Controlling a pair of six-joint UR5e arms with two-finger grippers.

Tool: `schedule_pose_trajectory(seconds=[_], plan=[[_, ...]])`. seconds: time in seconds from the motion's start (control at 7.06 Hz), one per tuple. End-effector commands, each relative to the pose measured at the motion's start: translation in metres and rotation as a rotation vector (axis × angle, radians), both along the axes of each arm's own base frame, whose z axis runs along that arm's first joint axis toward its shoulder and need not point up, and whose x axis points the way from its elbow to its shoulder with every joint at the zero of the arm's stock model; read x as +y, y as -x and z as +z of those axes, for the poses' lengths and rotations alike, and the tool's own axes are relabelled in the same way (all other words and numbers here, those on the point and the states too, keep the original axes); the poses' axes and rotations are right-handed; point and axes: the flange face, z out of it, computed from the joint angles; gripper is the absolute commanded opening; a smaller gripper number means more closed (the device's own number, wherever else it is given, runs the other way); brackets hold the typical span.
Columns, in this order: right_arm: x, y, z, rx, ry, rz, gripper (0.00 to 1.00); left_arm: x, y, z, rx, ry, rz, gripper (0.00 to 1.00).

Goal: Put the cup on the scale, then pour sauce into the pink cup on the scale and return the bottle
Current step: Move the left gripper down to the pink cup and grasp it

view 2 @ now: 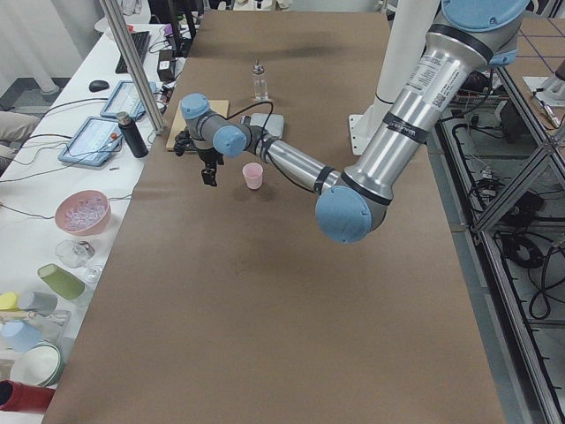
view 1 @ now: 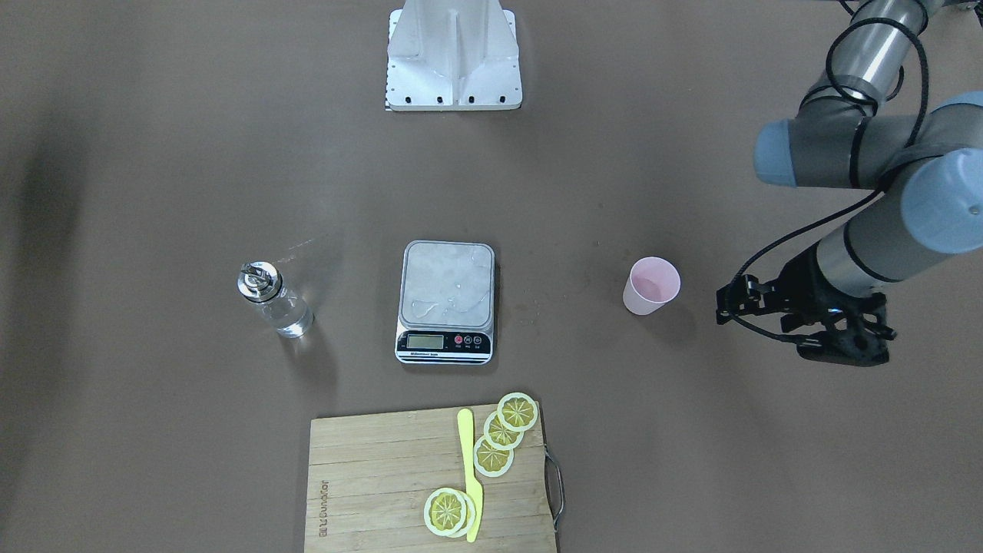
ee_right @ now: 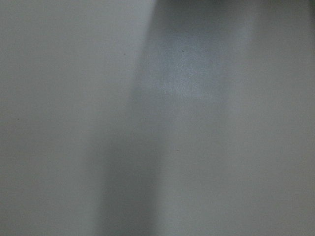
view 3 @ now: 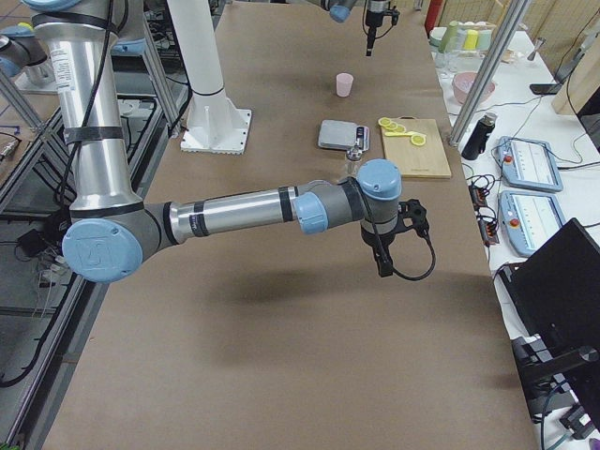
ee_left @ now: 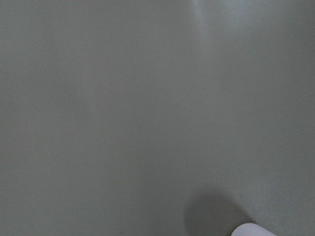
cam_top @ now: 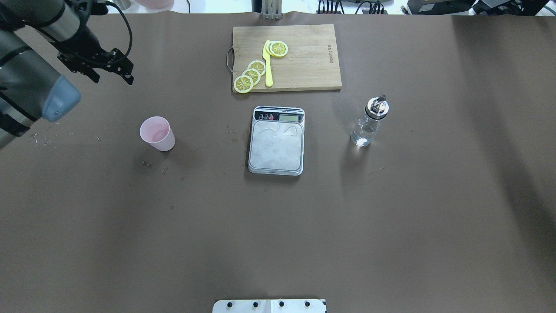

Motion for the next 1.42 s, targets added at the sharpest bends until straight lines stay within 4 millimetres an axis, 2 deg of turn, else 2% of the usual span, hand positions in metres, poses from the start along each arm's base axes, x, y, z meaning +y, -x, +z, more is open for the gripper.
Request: schedule_pose_trajectory(seconds=[0.0,0.14,0.42,0.71,0.85,0.99,1.28], plan=[[0.001,0.002,-0.001,-0.003,-0.01,0.004,1.0,0.027,-0.043,-0.015,0.013,-0.009,-0.032,0.98],[0.001,0.005,-0.001,-0.001,-0.013,-0.003,1.0,0.038,-0.038,-0.01,0.014,-0.011,-0.03,0.98],[0.002,0.011,-0.008,-0.002,-0.062,-0.038,1.0,0.056,-0.06,-0.007,0.013,0.006,-0.006,0.98],[0.02,0.031,-0.014,0.013,-0.181,-0.167,1.0,0.072,-0.072,-0.011,0.002,-0.018,0.0,0.97],[0.03,0.035,-0.014,0.022,-0.265,-0.257,1.0,0.08,-0.069,-0.007,0.002,-0.017,0.005,0.97],[0.032,0.042,-0.017,-0.005,-0.294,-0.298,1.0,0.081,-0.066,-0.009,0.005,-0.022,0.003,0.97],[0.035,0.068,-0.026,-0.017,-0.319,-0.352,1.0,0.084,-0.064,0.005,-0.01,-0.014,0.011,0.97]])
